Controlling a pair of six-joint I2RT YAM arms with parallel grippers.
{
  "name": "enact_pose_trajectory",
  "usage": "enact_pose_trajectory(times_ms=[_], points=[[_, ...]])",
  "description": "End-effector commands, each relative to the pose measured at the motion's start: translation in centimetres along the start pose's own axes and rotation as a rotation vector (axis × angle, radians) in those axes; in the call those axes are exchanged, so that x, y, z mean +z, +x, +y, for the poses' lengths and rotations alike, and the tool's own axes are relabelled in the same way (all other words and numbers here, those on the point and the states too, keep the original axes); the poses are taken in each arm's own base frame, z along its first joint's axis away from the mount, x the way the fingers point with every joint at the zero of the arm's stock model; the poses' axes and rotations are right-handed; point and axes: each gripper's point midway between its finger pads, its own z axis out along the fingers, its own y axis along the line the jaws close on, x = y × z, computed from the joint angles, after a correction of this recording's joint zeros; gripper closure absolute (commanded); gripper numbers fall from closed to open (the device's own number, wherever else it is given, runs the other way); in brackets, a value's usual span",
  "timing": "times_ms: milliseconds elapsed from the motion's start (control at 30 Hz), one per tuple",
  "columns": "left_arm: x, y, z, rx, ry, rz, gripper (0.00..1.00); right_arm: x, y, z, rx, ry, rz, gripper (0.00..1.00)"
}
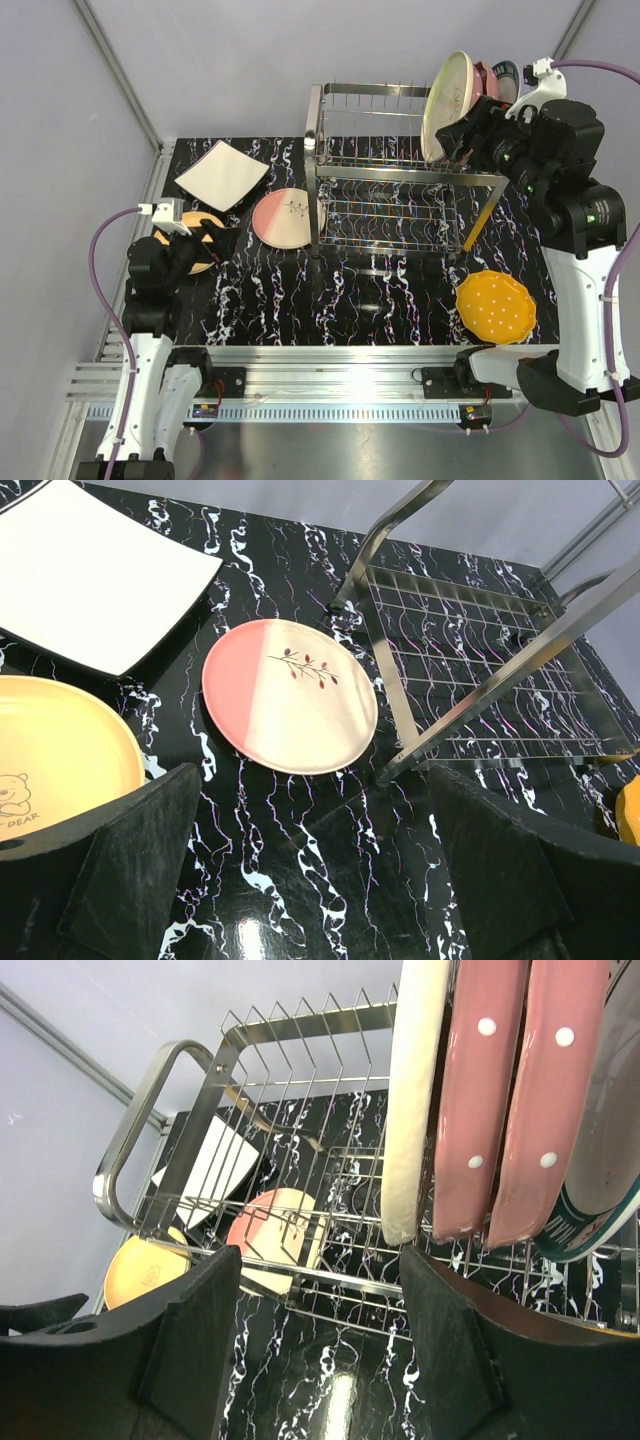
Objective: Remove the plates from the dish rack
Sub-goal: Grab a plate with the right arm
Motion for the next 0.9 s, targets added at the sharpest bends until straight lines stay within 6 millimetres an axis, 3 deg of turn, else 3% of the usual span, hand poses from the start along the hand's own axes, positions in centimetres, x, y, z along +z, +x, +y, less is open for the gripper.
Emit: enact_pose_trajectory(times_ms=[0, 867], points=[[-0.2, -1.5, -0.3, 0.031, 0.001, -0.051, 0.01, 0.4, -2.2, 0.0, 0.015, 0.015, -0.087, 0.29], [-0.4, -1.7, -0.5, 0.03, 0.004, -0.065, 0.01, 3.8, -1.5, -1.8, 0.036, 0.085, -0.097, 0.33]])
